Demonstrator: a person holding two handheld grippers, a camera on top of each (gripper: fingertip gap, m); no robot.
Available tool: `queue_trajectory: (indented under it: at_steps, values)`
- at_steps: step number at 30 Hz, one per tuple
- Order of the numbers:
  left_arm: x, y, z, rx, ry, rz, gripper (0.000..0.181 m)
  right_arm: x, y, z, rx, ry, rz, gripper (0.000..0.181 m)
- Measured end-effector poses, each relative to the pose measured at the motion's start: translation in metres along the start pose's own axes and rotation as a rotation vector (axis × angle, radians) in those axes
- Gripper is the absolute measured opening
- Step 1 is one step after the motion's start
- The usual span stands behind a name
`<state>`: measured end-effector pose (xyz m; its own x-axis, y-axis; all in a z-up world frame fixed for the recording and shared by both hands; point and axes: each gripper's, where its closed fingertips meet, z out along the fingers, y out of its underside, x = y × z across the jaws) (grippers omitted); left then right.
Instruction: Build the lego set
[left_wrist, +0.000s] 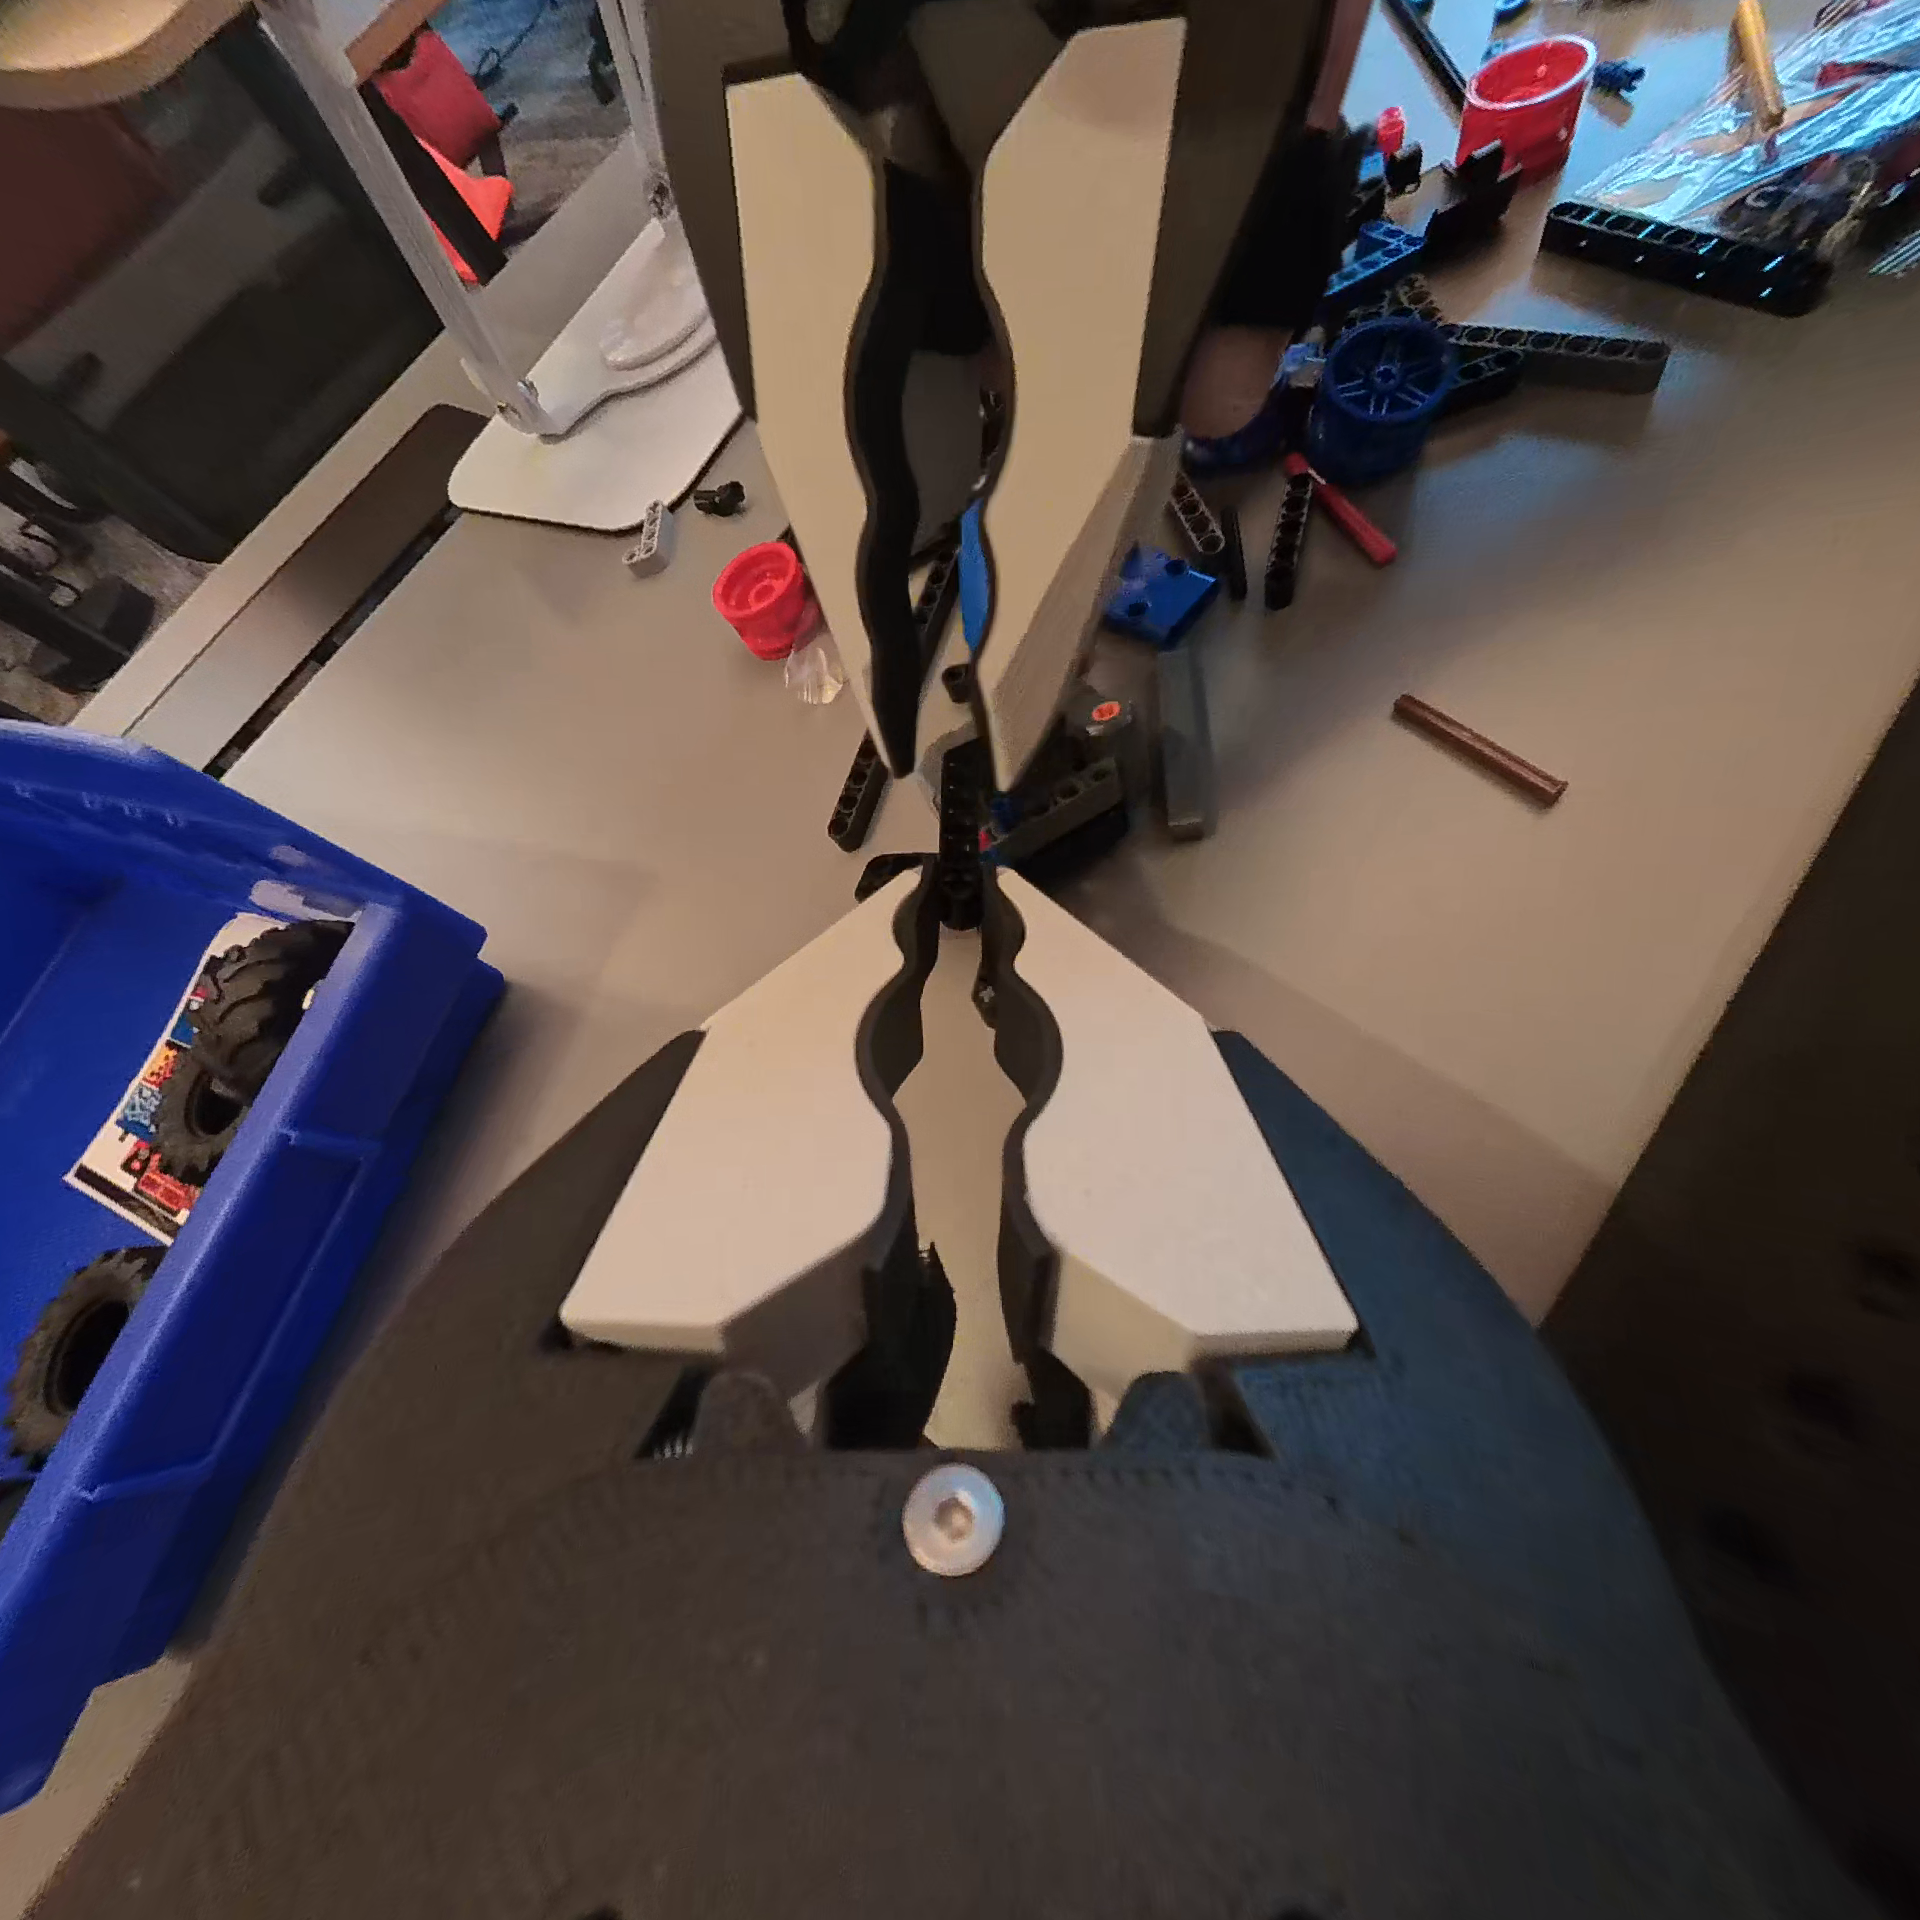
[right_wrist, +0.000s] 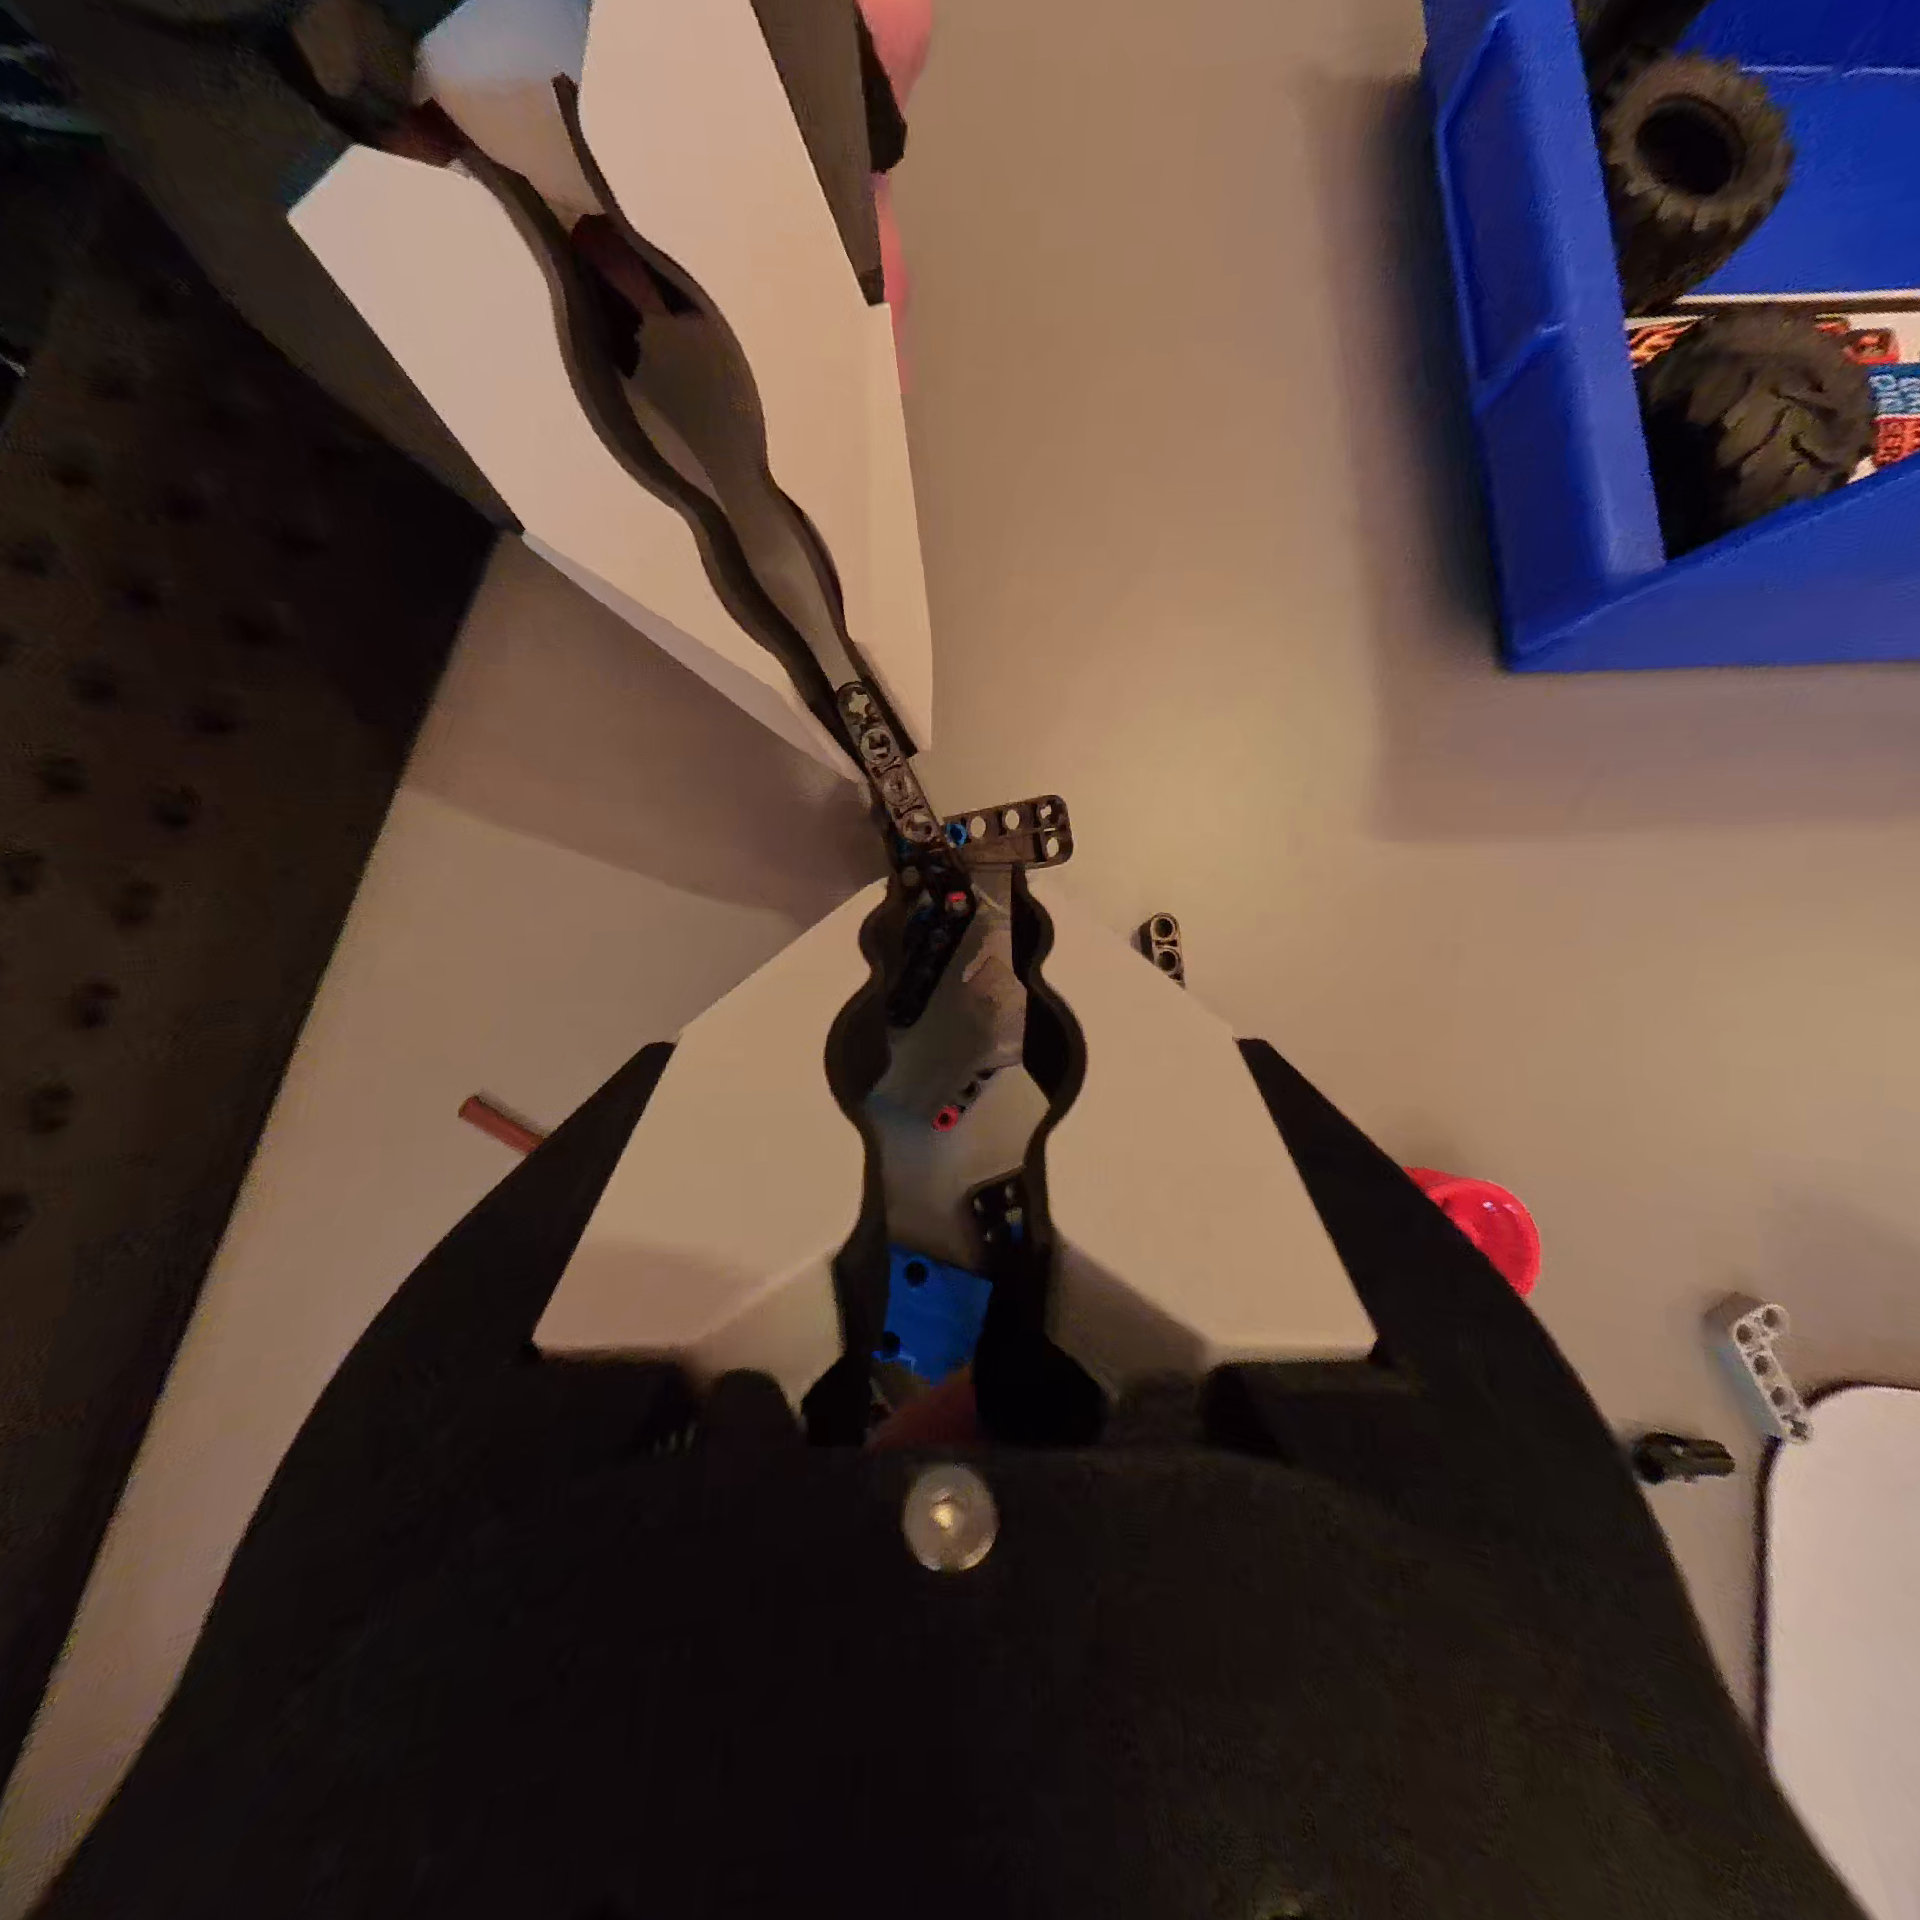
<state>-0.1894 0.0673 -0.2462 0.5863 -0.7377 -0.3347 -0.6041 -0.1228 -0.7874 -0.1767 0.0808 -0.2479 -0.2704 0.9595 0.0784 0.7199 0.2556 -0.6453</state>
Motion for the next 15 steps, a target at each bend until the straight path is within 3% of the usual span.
queue_trajectory:
  at_steps: [10,13,15]
  values:
    - [0.0,0.001,0.001,0.008,0.03,-0.046,0.006,-0.006,-0.002,0.005,-0.02,-0.034,-0.069,0.006]
    - [-0.002,0.011,0.002,-0.041,0.028,-0.067,0.036,-0.005,-0.001,0.007,-0.013,-0.04,-0.03,0.004]
    - [0.001,0.02,0.005,-0.074,0.054,-0.106,0.044,-0.005,0.001,0.008,-0.027,-0.035,-0.029,0.004]
